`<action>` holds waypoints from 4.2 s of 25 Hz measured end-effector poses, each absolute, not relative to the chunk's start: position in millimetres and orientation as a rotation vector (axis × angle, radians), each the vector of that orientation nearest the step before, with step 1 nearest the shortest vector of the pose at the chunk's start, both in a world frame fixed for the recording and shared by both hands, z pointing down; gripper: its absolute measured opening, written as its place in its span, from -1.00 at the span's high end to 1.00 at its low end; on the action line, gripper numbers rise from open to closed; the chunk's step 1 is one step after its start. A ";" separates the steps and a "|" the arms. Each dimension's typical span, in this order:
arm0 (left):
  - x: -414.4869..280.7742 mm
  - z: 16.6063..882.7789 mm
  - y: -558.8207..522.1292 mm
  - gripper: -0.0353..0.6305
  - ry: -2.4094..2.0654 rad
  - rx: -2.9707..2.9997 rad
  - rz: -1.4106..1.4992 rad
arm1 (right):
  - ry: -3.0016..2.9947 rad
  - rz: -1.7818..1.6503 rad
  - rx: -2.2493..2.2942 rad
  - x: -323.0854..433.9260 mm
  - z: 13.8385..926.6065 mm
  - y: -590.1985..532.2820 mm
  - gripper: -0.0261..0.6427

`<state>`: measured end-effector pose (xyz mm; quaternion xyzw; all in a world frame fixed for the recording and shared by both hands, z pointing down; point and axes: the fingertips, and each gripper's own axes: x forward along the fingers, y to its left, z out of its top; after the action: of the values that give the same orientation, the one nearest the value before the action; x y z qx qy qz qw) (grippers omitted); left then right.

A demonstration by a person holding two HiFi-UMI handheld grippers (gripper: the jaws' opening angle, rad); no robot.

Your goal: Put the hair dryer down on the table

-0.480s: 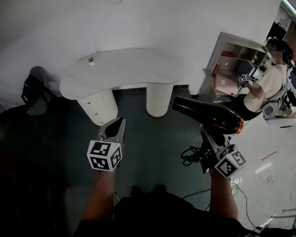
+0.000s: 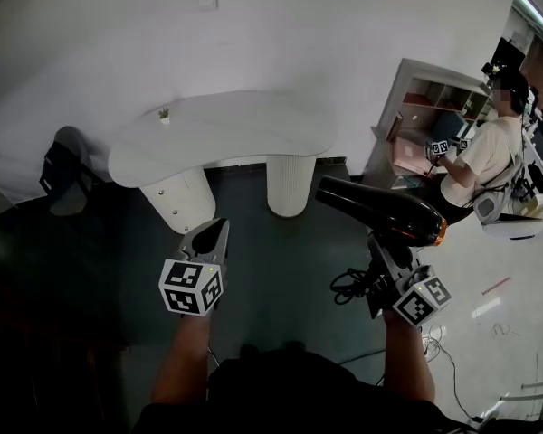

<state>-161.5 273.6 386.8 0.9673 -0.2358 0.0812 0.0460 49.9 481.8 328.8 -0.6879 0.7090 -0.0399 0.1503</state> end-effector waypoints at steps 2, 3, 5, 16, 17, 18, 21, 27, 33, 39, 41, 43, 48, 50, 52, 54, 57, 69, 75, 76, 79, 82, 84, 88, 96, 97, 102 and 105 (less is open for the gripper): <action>-156.8 386.3 275.7 0.86 -0.717 2.954 0.250 | 2.015 -0.120 -1.955 55.7 324.8 485.9 0.44; -154.2 385.9 276.5 0.86 -0.717 2.953 0.251 | 2.005 -0.125 -1.937 59.3 322.3 488.2 0.44; -148.6 385.7 278.3 0.86 -0.721 2.953 0.252 | 1.992 -0.131 -1.902 67.1 318.4 493.2 0.44; -132.5 390.4 291.4 0.86 -0.753 2.956 0.273 | 2.009 -0.133 -1.862 91.0 322.8 508.4 0.44; -132.3 392.5 289.6 0.86 -0.755 2.955 0.281 | 2.003 -0.139 -1.858 92.7 323.8 507.6 0.44; -131.6 394.8 287.0 0.86 -0.756 2.952 0.287 | 1.998 -0.144 -1.855 94.3 324.8 506.2 0.44; -127.2 402.4 275.8 0.86 -0.753 2.935 0.294 | 2.001 -0.162 -1.870 99.7 328.6 497.6 0.44; -102.2 409.6 231.5 0.86 -0.732 2.919 0.266 | 2.015 -0.182 -1.910 117.4 332.8 459.7 0.44; -66.0 409.0 160.3 0.86 -0.693 2.917 0.248 | 2.004 -0.172 -1.946 144.2 326.1 398.8 0.44; -38.8 413.2 112.7 0.86 -0.655 2.945 0.282 | 2.002 -0.166 -1.920 163.5 327.5 343.8 0.44; -38.1 414.2 93.9 0.86 -0.659 2.951 0.292 | 2.004 -0.175 -1.905 165.8 328.0 320.5 0.44; -40.7 413.8 67.3 0.86 -0.672 2.947 0.295 | 2.010 -0.186 -1.896 166.8 326.8 291.2 0.44; -54.4 414.2 12.7 0.86 -0.703 2.927 0.285 | 2.031 -0.183 -1.880 161.9 319.9 231.1 0.44; -60.8 415.5 -3.0 0.86 -0.705 2.924 0.282 | 2.037 -0.187 -1.864 156.1 318.7 211.3 0.44; -67.4 415.8 -18.6 0.86 -0.714 2.922 0.277 | 2.037 -0.199 -1.833 149.7 317.7 192.5 0.44; -73.8 416.3 -32.4 0.86 -0.732 2.911 0.265 | 2.043 -0.217 -1.811 144.5 319.5 176.3 0.44; -81.4 419.1 -46.2 0.86 -0.756 2.893 0.255 | 2.062 -0.252 -1.809 141.6 325.3 157.6 0.44; -107.2 436.6 -99.5 0.86 -0.917 2.805 0.267 | 2.172 -0.316 -1.700 145.2 341.2 73.2 0.44; -84.5 443.4 -143.7 0.86 -0.986 2.770 0.307 | 2.206 -0.357 -1.624 176.7 349.7 12.3 0.44; -77.7 444.6 -153.2 0.86 -0.999 2.764 0.314 | 2.215 -0.362 -1.609 184.5 352.1 0.1 0.44; -52.1 449.7 -178.1 0.86 -1.021 2.737 0.340 | 2.232 -0.406 -1.580 211.1 363.7 -34.4 0.44; -21.0 453.7 -203.3 0.86 -1.033 2.719 0.385 | 2.247 -0.461 -1.544 240.6 373.7 -69.3 0.44; 2.2 455.5 -219.3 0.86 -1.041 2.704 0.408 | 2.253 -0.491 -1.522 263.1 378.8 -93.3 0.44; 39.5 458.0 -239.3 0.86 -1.065 2.681 0.427 | 2.282 -0.523 -1.484 300.3 388.5 -133.4 0.44; 54.4 459.7 -261.9 0.86 -1.145 2.595 0.448 | 2.374 -0.530 -1.441 326.7 394.7 -183.6 0.44; 52.8 460.7 -263.9 0.86 -1.148 2.587 0.456 | 2.380 -0.536 -1.441 325.7 396.4 -186.9 0.44; 40.8 462.8 -279.4 0.86 -1.149 2.590 0.429 | 2.406 -0.556 -1.448 310.1 404.9 -201.3 0.44; 30.6 465.4 -290.8 0.86 -1.137 2.595 0.414 | 2.425 -0.578 -1.458 291.7 410.0 -211.7 0.44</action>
<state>30.6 -290.8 465.4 0.8976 -0.3933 0.1431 0.1385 291.7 -211.7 410.0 -0.5008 0.8330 -0.1986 0.1262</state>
